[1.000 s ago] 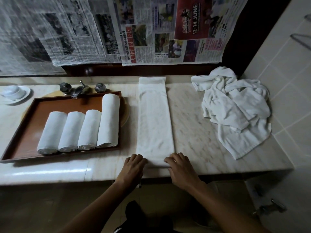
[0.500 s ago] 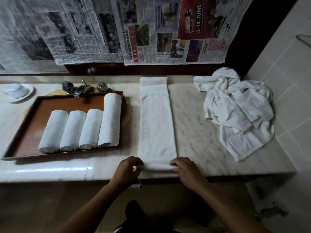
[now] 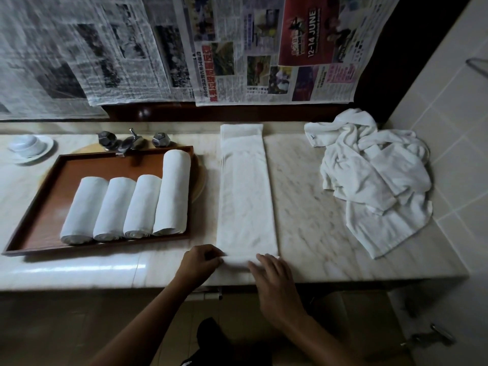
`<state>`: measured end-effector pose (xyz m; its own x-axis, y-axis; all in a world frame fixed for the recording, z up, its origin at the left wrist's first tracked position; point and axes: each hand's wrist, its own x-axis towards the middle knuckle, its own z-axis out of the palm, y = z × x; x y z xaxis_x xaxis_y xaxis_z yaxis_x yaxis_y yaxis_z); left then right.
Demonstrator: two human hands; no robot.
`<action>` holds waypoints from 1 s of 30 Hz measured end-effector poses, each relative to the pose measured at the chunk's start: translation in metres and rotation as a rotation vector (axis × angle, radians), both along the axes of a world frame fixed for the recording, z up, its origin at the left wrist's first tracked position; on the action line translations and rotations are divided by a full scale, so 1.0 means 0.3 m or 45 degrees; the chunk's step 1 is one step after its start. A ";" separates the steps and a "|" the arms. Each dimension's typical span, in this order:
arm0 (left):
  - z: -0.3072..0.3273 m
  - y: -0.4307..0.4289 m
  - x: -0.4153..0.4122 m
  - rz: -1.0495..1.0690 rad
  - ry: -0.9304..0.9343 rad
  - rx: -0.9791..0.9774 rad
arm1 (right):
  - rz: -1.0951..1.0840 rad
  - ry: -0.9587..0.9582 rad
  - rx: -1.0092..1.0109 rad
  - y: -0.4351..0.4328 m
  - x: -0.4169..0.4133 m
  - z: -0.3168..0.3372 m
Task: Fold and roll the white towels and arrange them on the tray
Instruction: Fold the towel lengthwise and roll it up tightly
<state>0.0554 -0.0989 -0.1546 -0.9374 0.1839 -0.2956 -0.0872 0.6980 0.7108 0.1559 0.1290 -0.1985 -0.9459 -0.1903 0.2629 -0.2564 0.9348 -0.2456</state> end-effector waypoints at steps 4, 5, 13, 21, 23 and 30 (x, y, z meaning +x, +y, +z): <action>-0.041 0.067 0.130 -0.084 0.635 -0.235 | 0.013 -0.022 0.023 0.001 -0.001 -0.026; -0.055 0.096 0.167 -0.197 0.742 -0.322 | 0.016 -0.013 0.025 0.005 -0.006 -0.033; -0.143 0.123 0.178 -0.578 0.674 -0.752 | 0.029 -0.005 0.058 0.020 -0.060 -0.042; -0.140 0.036 0.057 -0.820 0.553 -0.579 | 0.064 -0.128 0.076 0.058 -0.120 -0.021; -0.124 0.017 0.063 -0.879 0.531 -0.558 | 0.108 -0.136 0.058 0.082 -0.112 -0.007; -0.132 -0.028 0.123 -0.788 0.583 -0.354 | 0.184 -0.162 -0.152 0.152 -0.037 -0.036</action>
<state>0.0921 -0.1073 -0.1942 -0.7289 0.6843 -0.0190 0.6290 0.6805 0.3759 0.1450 0.1745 -0.2093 -0.9380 -0.3012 0.1717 -0.3455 0.8530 -0.3912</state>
